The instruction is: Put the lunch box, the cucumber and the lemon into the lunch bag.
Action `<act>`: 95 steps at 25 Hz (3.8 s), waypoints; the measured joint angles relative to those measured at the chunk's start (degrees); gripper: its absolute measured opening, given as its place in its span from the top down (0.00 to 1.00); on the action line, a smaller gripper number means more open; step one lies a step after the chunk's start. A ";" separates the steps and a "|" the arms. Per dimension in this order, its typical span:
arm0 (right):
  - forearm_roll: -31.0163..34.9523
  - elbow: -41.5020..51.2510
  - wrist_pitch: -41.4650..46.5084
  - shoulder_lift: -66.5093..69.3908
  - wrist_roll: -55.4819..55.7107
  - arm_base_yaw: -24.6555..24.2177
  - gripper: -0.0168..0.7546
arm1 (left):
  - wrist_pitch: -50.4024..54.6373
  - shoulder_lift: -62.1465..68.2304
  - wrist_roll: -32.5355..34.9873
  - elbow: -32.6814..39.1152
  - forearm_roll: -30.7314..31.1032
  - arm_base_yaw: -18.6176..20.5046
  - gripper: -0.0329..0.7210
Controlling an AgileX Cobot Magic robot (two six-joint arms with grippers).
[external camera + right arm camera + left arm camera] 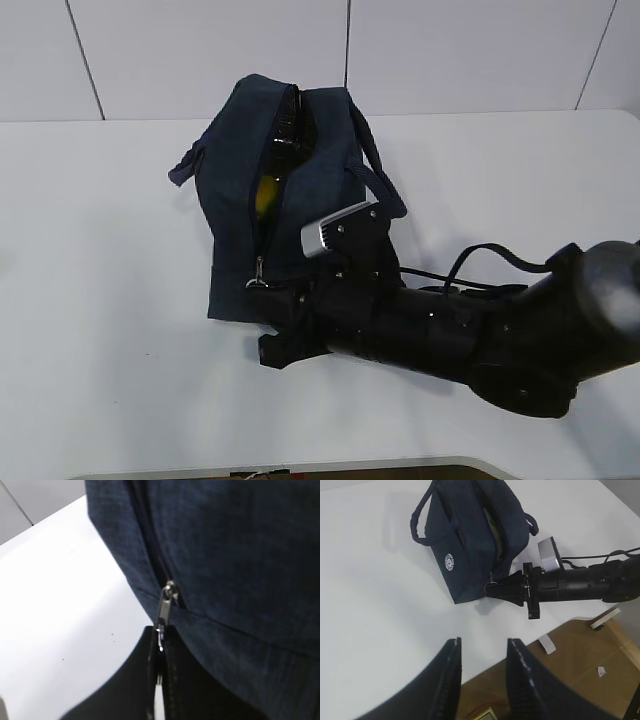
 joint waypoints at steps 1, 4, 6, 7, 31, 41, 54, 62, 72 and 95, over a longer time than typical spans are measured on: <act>-0.64 0.00 1.09 -0.68 0.91 0.00 0.97 | 0.00 0.00 0.00 0.00 -0.32 0.00 0.67; -3.14 0.00 2.63 -2.90 3.74 0.00 0.97 | 0.00 0.79 0.00 0.00 -0.87 0.00 0.67; -4.56 0.00 4.35 -4.93 5.61 0.00 0.97 | 0.00 2.09 0.00 0.00 -0.98 0.00 0.66; -5.20 0.00 5.26 -5.87 6.55 0.00 0.97 | 0.00 2.76 0.00 0.00 -0.98 0.00 0.66; -14.95 -5.08 31.02 -18.92 11.06 0.00 0.97 | -9.51 30.17 18.33 8.29 -4.63 0.00 0.64; -19.90 -8.38 33.98 -18.92 14.23 0.00 0.97 | -17.14 40.11 30.01 9.27 -10.72 -1.87 0.64; -30.56 -10.71 36.73 -22.09 23.35 0.00 0.97 | -29.27 48.43 35.92 9.27 -11.60 -10.10 0.50; -31.05 -10.96 37.92 -22.85 24.37 0.00 0.97 | -36.64 52.50 43.57 9.27 -18.82 -12.91 0.49; -35.34 -13.96 39.49 -22.85 28.66 0.00 0.97 | -42.65 55.95 54.13 9.27 -29.93 -14.85 0.50; -39.88 -20.40 46.84 -22.85 32.70 0.00 0.97 | -42.11 56.83 54.78 9.27 -30.05 -14.85 0.96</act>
